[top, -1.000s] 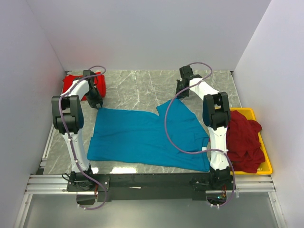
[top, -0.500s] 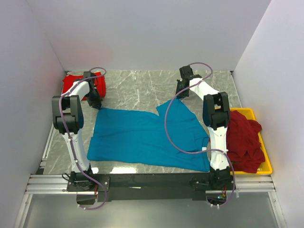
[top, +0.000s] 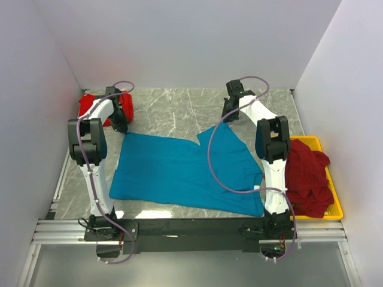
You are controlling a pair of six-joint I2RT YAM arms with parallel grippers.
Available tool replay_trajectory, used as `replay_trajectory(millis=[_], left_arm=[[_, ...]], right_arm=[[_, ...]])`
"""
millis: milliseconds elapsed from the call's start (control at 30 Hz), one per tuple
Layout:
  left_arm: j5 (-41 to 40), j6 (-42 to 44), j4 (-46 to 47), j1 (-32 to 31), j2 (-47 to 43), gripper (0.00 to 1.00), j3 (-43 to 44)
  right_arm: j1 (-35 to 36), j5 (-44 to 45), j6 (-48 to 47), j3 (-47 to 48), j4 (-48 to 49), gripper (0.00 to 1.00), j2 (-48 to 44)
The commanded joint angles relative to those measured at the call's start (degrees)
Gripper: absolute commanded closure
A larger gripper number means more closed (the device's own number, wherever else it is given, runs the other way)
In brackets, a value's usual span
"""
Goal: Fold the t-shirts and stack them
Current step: Fold the tshirt
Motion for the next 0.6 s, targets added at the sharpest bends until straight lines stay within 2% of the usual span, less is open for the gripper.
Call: replay_trajectory(millis=[0,367,567], left_arm=[[0.8,1.2,1.5,0.0,2.4,0.99,5.1],[6.4,1.9,3.8,-0.1,7.7,0.99,15.2],[10.7,1.3,9.7,-0.1,4.2,0.99,12.8]], right_arm=[[-0.4,1.4,1.4,7.5,-2.3,1.0,0.1],[-3.3,-0.3,4.1,20.8,-3.8,1.0,5.7],[-4.1,-4.9,4.9,20.2,0.2,1.0,3.0]])
